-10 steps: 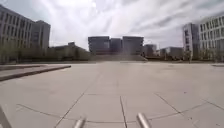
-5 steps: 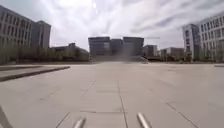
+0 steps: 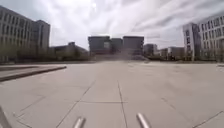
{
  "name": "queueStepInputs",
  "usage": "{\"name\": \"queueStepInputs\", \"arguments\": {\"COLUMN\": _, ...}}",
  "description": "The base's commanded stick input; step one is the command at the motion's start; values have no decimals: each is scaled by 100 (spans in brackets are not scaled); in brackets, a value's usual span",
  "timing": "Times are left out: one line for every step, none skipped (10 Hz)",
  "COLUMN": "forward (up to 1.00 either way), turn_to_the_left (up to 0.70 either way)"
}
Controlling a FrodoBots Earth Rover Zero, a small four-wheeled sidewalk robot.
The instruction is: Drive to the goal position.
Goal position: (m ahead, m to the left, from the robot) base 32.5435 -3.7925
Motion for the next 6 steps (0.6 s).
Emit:
{"name": "queueStepInputs", "arguments": {"forward": 100, "turn_to_the_left": 0}}
{"name": "queueStepInputs", "arguments": {"forward": 100, "turn_to_the_left": 0}}
{"name": "queueStepInputs", "arguments": {"forward": 100, "turn_to_the_left": 0}}
{"name": "queueStepInputs", "arguments": {"forward": 100, "turn_to_the_left": 0}}
{"name": "queueStepInputs", "arguments": {"forward": 100, "turn_to_the_left": 0}}
{"name": "queueStepInputs", "arguments": {"forward": 100, "turn_to_the_left": 0}}
